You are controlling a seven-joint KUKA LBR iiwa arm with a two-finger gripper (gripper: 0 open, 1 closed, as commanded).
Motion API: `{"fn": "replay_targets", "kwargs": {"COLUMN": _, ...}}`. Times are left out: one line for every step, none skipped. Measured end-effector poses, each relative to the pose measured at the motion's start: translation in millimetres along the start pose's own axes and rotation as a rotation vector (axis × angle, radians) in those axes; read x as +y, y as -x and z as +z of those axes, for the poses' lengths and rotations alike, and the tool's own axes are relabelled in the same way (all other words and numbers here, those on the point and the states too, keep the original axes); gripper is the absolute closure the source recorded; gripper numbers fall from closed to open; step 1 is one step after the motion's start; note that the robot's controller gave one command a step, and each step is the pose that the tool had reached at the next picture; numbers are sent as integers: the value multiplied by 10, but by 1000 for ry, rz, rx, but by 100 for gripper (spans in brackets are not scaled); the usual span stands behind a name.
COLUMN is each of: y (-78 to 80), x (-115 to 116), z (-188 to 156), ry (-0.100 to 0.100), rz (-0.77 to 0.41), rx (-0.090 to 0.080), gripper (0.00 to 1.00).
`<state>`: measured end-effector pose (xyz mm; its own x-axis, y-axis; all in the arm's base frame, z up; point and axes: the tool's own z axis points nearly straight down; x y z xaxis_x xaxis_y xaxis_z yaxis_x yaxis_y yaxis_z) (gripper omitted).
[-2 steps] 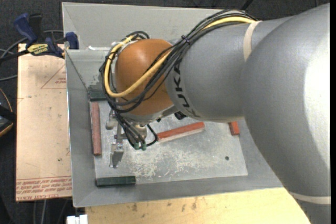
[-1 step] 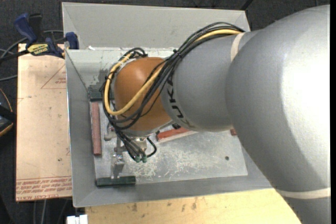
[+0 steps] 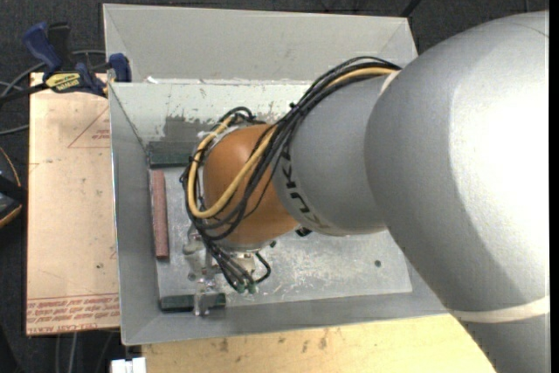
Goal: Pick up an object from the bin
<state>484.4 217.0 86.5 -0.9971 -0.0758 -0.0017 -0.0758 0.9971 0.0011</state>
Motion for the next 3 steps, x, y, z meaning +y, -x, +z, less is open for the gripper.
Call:
{"fn": "replay_targets", "kwargs": {"y": 13, "x": 120, "z": 94, "ry": 5, "rz": -102, "rx": -11, "gripper": 100}}
{"fn": "replay_targets", "kwargs": {"y": 13, "x": 120, "z": 95, "ry": 5, "rz": -102, "rx": -11, "gripper": 100}}
{"fn": "replay_targets", "kwargs": {"y": -27, "x": 73, "z": -1387, "ry": 1, "rz": -100, "rx": -2, "gripper": 100}}
